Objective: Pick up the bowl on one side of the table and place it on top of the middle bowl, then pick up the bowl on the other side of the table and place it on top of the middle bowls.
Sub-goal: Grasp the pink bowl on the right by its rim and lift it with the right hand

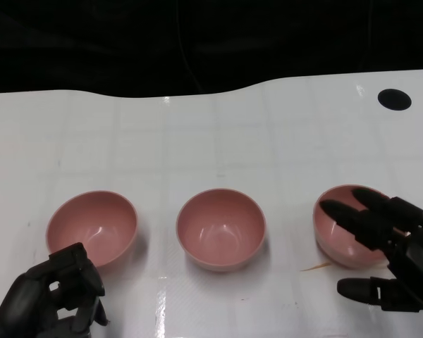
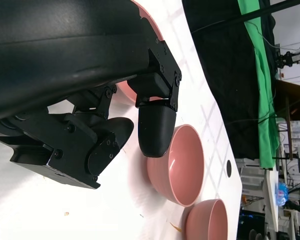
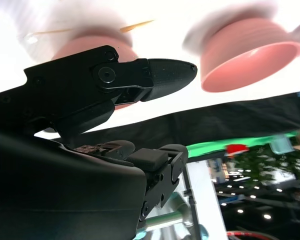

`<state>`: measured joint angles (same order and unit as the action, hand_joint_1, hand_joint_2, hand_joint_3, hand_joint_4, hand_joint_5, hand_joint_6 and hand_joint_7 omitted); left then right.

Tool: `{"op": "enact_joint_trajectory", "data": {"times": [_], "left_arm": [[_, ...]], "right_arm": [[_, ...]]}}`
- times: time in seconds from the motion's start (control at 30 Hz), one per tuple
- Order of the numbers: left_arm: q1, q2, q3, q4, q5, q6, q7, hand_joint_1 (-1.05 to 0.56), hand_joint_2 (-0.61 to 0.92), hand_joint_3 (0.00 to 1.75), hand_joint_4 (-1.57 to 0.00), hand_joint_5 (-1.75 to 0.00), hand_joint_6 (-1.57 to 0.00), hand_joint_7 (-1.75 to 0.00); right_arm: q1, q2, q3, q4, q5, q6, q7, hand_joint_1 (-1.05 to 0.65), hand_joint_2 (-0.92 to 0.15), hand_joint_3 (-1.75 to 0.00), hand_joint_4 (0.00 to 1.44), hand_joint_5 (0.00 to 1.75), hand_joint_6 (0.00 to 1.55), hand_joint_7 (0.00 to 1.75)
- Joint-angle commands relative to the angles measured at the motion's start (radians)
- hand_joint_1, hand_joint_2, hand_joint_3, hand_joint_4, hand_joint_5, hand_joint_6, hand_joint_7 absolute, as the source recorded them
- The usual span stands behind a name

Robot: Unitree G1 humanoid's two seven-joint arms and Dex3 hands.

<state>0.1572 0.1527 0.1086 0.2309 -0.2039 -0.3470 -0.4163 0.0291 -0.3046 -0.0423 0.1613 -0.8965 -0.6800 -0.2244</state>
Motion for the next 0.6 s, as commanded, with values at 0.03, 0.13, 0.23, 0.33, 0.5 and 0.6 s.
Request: {"op": "enact_joint_trajectory", "data": {"times": [0.03, 0.13, 0.23, 0.33, 0.5, 0.6], "left_arm": [[-0.001, 0.018, 0.009, 0.000, -0.009, 0.005, -0.008, -0.03, 0.57, 1.20, -0.76, -1.75, -0.68, -1.67], [0.002, 0.020, 0.007, -0.011, -0.006, 0.013, -0.006, -0.02, 0.58, 1.21, -0.75, -1.75, -0.66, -1.66], [-0.001, 0.019, 0.008, -0.007, 0.002, 0.004, -0.001, -0.01, 0.58, 1.21, -0.75, -1.75, -0.67, -1.68], [-0.003, 0.019, 0.009, -0.001, 0.003, -0.003, -0.002, -0.01, 0.57, 1.21, -0.76, -1.75, -0.67, -1.68], [0.000, 0.021, 0.009, -0.005, -0.002, 0.000, -0.008, 0.00, 0.58, 1.21, -0.75, -1.75, -0.66, -1.68], [0.001, 0.019, 0.008, -0.005, 0.005, -0.003, 0.000, 0.00, 0.58, 1.21, -0.76, -1.75, -0.66, -1.69]], "right_arm": [[0.011, -0.044, 0.027, -0.026, 0.013, 0.044, -0.021, -1.02, -0.92, -0.28, 0.27, 0.01, 0.29, 0.00], [0.002, -0.068, 0.046, -0.029, -0.008, 0.116, -0.023, -1.03, -0.92, -0.28, 0.28, 0.02, 0.30, 0.01], [-0.010, -0.085, 0.078, -0.022, -0.029, 0.177, -0.033, -1.04, -0.92, -0.23, 0.32, 0.03, 0.33, 0.02], [-0.017, -0.101, 0.106, -0.021, -0.026, 0.211, -0.037, -1.03, -0.92, -0.21, 0.33, 0.03, 0.34, 0.02], [-0.040, -0.121, 0.155, 0.004, -0.023, 0.264, -0.028, -1.03, -0.92, -0.18, 0.34, 0.03, 0.35, 0.02], [-0.052, -0.131, 0.182, 0.016, -0.016, 0.296, -0.010, -1.03, -0.92, -0.16, 0.34, 0.03, 0.34, 0.01]]}}
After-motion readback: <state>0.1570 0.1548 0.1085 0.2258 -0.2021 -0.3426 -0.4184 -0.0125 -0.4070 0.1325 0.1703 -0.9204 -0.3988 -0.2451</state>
